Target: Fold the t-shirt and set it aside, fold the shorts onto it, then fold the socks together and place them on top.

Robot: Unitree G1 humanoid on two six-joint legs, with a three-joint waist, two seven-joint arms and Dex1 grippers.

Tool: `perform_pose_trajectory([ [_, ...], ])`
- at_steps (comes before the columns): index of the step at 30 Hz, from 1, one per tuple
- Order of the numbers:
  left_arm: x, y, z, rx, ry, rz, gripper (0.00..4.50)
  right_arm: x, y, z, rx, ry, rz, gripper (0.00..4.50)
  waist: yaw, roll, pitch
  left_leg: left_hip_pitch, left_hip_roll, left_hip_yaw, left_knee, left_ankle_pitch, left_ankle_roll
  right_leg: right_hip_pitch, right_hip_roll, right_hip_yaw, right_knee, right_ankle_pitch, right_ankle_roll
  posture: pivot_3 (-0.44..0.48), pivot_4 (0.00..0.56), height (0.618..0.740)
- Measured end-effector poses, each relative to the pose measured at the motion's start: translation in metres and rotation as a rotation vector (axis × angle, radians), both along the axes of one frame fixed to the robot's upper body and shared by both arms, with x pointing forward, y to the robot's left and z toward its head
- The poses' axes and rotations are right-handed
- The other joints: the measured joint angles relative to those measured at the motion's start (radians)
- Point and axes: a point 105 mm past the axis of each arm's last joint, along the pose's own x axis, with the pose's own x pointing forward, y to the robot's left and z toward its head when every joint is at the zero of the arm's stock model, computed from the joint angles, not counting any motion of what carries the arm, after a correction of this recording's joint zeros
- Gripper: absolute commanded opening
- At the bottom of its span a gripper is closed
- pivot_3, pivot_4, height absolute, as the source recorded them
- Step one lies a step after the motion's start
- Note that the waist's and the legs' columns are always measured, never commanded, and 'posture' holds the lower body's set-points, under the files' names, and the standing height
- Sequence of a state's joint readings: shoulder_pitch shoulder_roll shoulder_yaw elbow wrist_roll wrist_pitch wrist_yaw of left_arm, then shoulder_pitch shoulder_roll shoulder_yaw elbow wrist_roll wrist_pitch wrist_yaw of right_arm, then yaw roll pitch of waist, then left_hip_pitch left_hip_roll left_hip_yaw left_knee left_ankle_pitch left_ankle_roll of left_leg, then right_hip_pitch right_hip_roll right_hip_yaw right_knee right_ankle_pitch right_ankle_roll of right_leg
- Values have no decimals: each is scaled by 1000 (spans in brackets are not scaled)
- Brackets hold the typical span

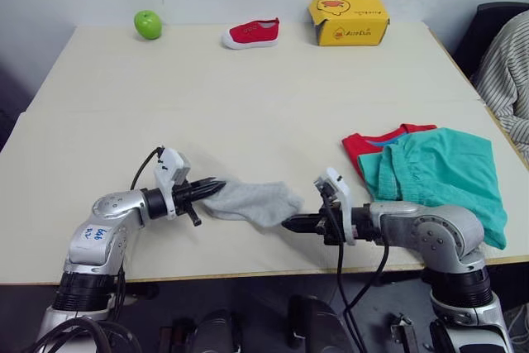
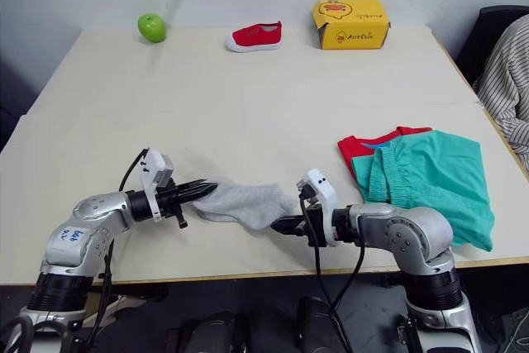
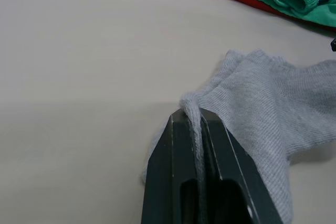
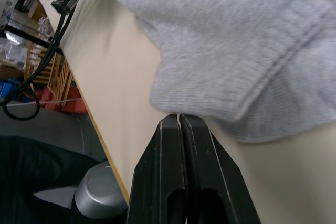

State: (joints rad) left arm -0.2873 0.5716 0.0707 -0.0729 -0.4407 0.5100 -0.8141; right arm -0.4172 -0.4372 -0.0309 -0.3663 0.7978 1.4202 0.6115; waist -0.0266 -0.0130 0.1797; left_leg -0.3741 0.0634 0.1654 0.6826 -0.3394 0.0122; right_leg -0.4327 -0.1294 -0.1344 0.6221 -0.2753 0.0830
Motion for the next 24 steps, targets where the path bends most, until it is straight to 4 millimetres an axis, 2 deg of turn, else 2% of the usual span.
perform_pose_trajectory([
  [1, 0, 0, -1, -2, 3, 4, 0, 1, -2, 1, 8, 10, -15, 570, 0, 0, 0, 0, 0, 0, 0, 0, 0, 0, 0, 0, 0, 0, 0, 0, 150, 740],
  [5, -2, 1, -5, -2, 13, 14, 0, -1, -9, -3, 12, 65, -61, 1934, -1, 0, 0, 0, 0, 0, 0, 0, 0, 0, 0, 0, 0, 0, 0, 0, 150, 740],
  [8, -1, 1, -4, -2, 7, 16, 0, 1, -6, -4, 43, 92, -89, 3109, -1, 0, 0, 0, 0, 0, 0, 0, 0, 0, 0, 0, 0, 0, 0, 0, 150, 740],
  [10, -1, 1, -4, -4, 6, 16, 0, 0, -4, -5, 54, 114, -98, 3742, -1, 0, 0, 0, 0, 0, 0, 0, 0, 0, 0, 0, 0, 0, 0, 0, 150, 740],
  [14, -1, 1, -4, -4, 4, 16, 0, 1, 3, -3, 106, 133, -107, 3742, -1, 0, 0, 0, 0, 0, 0, 0, 0, 0, 0, 0, 1, 0, 0, 0, 150, 740],
  [17, -1, 1, -4, -3, 3, 16, 0, 1, 5, -5, 111, 146, -111, 3094, -1, 0, 0, 0, 0, 0, 0, 0, 0, 0, 0, 0, 1, 0, 0, 0, 150, 740],
  [24, -1, 1, -3, -2, -4, 16, 0, 1, 8, -4, 119, 147, -108, 582, -1, 0, 0, 0, 0, 0, 0, 0, 0, 0, 0, 0, 1, 0, 0, 0, 150, 740],
])
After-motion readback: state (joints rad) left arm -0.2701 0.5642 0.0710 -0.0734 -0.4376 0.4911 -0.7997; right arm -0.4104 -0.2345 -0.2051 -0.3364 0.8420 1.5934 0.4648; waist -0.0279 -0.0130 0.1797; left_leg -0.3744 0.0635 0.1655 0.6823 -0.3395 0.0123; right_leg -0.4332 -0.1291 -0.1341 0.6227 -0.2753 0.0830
